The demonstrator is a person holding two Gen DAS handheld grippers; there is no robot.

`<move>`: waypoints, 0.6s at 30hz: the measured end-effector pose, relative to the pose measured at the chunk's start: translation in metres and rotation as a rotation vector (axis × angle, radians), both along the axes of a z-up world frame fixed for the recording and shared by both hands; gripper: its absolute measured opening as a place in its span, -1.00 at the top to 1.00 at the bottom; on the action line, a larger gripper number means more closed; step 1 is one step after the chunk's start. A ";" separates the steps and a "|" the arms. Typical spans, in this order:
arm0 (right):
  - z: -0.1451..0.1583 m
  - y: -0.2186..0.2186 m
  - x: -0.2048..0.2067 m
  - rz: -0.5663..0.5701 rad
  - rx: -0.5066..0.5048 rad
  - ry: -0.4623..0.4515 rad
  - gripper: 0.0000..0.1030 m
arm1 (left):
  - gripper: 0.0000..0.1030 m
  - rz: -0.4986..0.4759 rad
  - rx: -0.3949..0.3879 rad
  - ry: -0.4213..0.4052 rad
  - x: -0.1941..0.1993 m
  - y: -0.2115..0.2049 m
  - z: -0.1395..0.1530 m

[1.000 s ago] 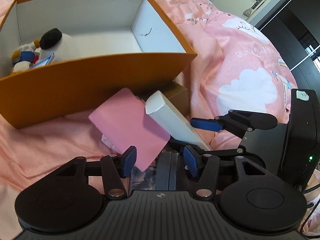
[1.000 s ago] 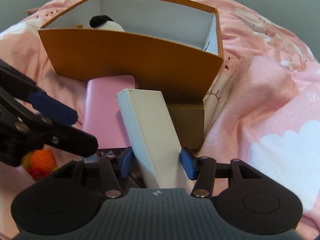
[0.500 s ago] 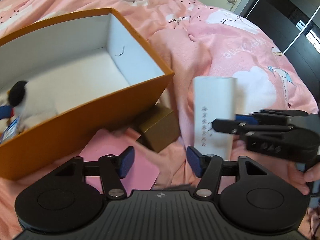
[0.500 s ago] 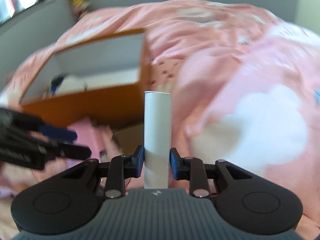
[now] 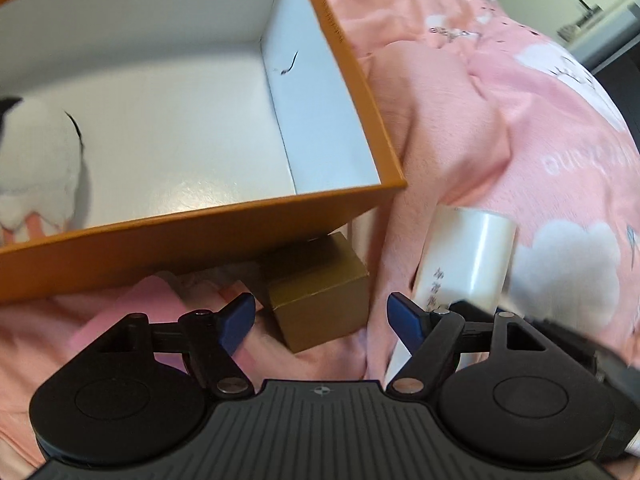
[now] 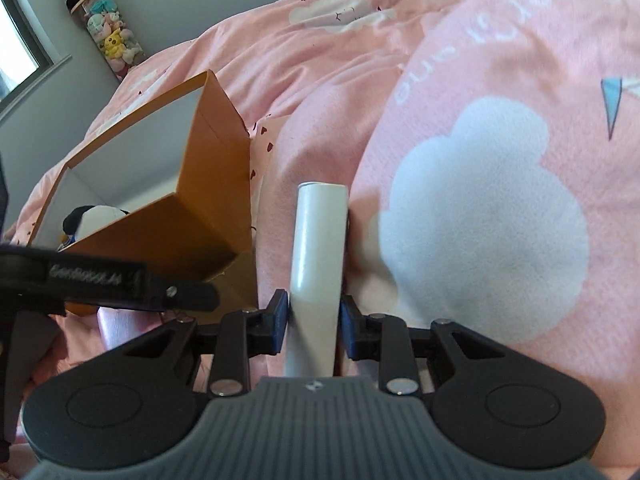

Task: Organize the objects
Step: 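Grasp the white tube with the right tool while the left tool grasps the gold cardboard cube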

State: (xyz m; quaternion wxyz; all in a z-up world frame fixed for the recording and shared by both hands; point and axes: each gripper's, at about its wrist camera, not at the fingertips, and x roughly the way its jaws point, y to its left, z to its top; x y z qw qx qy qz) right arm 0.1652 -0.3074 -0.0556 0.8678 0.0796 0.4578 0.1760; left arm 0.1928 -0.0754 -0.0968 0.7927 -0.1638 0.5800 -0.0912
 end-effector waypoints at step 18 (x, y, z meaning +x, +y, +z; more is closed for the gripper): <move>-0.013 -0.005 0.014 0.002 0.055 0.032 0.43 | -0.41 0.036 -0.027 0.016 0.002 0.003 -0.017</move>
